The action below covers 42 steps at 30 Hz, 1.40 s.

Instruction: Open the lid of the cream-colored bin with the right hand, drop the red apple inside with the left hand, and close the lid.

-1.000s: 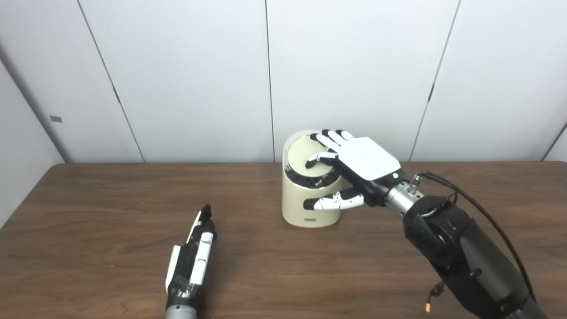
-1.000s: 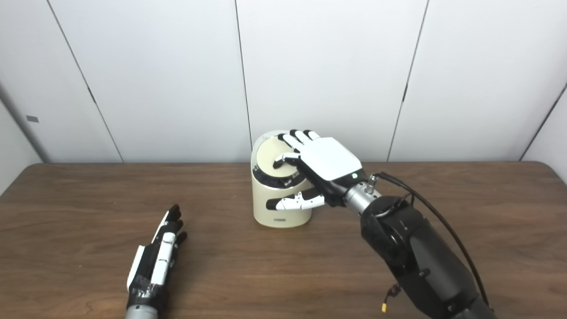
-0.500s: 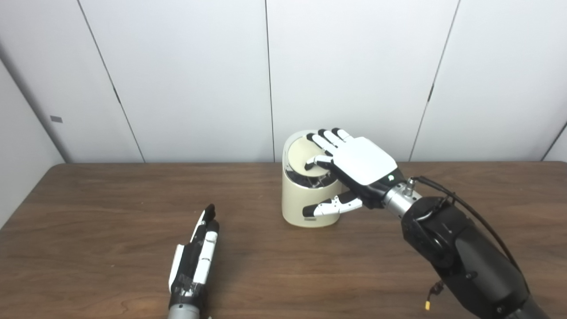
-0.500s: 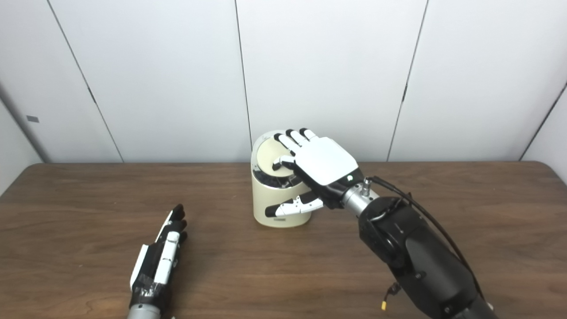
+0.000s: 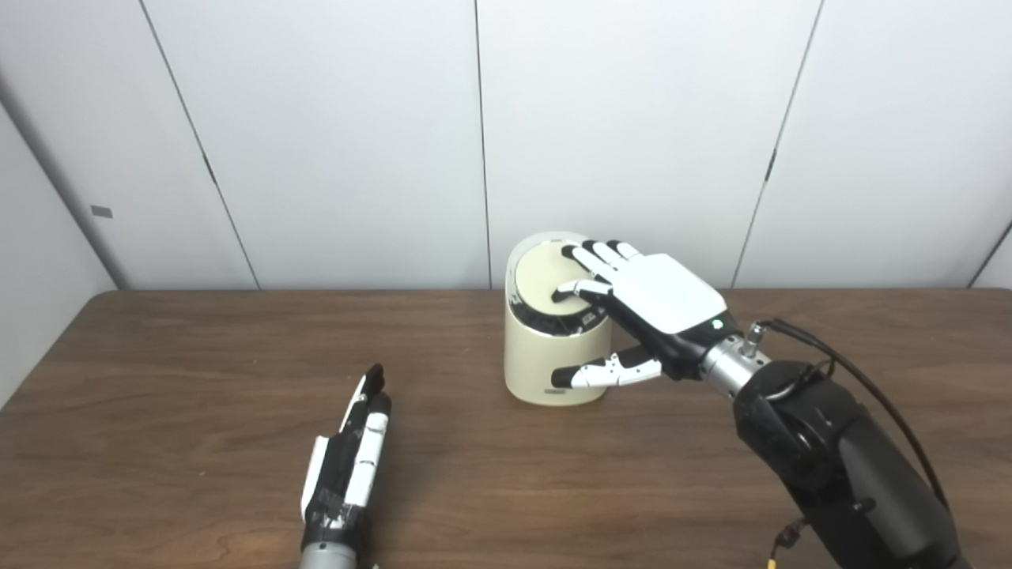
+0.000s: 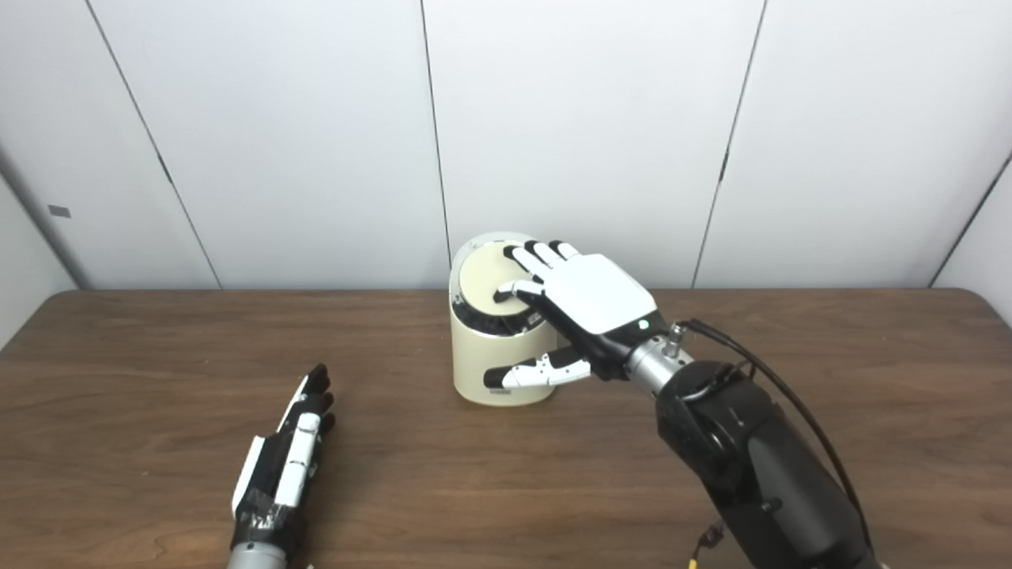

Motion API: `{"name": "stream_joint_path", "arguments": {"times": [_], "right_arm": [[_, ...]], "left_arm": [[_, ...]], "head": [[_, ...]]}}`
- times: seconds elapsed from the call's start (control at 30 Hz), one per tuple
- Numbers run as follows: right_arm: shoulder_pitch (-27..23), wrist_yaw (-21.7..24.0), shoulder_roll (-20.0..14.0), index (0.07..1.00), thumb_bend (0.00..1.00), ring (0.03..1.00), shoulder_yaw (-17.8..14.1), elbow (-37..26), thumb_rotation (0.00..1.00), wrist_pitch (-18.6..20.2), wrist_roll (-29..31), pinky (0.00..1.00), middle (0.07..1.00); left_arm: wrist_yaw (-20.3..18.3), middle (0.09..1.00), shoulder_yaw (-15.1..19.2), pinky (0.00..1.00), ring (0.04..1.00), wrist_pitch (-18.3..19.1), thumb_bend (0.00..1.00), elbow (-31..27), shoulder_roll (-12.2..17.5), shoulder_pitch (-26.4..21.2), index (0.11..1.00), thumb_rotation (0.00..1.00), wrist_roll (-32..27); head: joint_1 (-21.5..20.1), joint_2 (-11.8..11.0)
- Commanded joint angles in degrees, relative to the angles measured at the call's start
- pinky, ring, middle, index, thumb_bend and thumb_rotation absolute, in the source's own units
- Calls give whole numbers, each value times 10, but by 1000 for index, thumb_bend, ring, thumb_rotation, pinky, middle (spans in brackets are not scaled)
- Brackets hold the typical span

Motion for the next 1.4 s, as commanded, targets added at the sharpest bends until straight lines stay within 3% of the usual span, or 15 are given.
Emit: {"name": "stream_joint_path", "arguments": {"times": [0.0,0.3,0.57,0.7,0.83,1.0,1.37], "right_arm": [[-12,-4,6,885,562,1000,-29,-36,929,22,23,1000,995],[70,-35,27,969,515,1000,-123,-54,956,50,150,976,1000],[148,-35,31,996,555,1000,-171,-36,1000,97,243,946,1000],[184,-50,65,979,552,987,-202,-28,1000,88,340,949,993],[211,-74,115,992,587,1000,-240,-15,1000,86,439,990,1000],[240,-102,136,995,609,1000,-250,-9,1000,68,479,1000,994],[298,-155,164,973,545,997,-223,-35,1000,42,479,1000,983]], "left_arm": [[1,1000,-1,1000,1000,-5,612,-10,1,-11,1000,848,2],[-2,1000,2,1000,1000,-7,581,-9,9,-12,1000,866,1],[-6,1000,11,1000,1000,-7,577,-9,24,-12,1000,854,-7],[-13,1000,14,1000,1000,-6,610,-20,31,-2,1000,850,-15],[-20,1000,21,997,996,-14,581,-33,37,14,1000,896,-32],[-28,998,28,999,986,-13,582,-56,36,36,1000,931,-50],[-23,991,31,1000,986,-9,572,-95,40,79,1000,945,-38]], "head": [[-1,1],[-6,-1],[-10,-2],[-13,0],[-15,3],[-15,9],[-17,35]]}}
